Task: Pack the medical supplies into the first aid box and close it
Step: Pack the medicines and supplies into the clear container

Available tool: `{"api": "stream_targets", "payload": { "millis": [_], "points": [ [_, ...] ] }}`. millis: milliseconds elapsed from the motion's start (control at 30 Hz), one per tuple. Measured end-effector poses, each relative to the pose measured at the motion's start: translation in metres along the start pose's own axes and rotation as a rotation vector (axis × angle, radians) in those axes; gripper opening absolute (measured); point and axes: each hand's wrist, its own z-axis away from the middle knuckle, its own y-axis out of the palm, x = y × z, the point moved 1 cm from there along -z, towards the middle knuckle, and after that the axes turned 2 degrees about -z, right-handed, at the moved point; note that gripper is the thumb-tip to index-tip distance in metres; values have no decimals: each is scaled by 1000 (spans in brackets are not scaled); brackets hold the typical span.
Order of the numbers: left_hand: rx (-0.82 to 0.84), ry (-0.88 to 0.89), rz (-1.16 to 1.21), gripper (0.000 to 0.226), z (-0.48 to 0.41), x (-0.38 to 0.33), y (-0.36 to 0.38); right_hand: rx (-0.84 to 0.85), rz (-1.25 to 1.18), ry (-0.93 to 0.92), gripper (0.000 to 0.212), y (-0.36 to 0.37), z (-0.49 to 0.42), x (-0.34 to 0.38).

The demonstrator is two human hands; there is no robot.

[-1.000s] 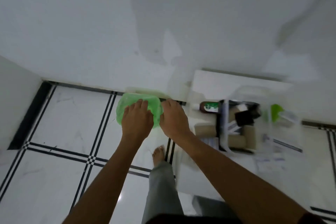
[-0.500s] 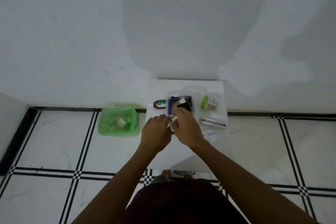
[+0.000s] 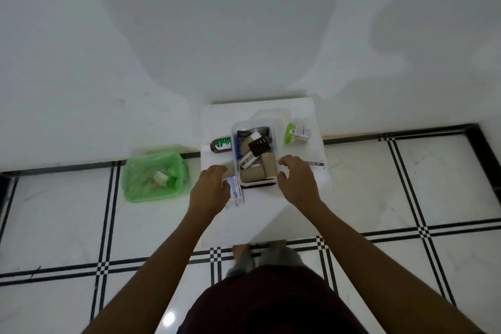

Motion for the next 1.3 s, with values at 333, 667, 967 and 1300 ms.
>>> {"api": "stream_targets", "payload": {
  "millis": [333, 667, 967, 1300],
  "points": [
    [-55, 38, -141, 38, -99, 4, -18, -44, 160, -23, 43, -28, -114, -12],
    [132, 53, -283, 39, -160, 31, 24, 165, 385, -83, 57, -3, -159, -59],
    [0, -59, -194, 34, -157, 23, 18, 117, 442, -117, 60, -2, -166, -64],
    [-160, 132, -196, 53, -87, -27, -35, -126, 238, -270, 70, -36, -139, 2]
  ]
}}
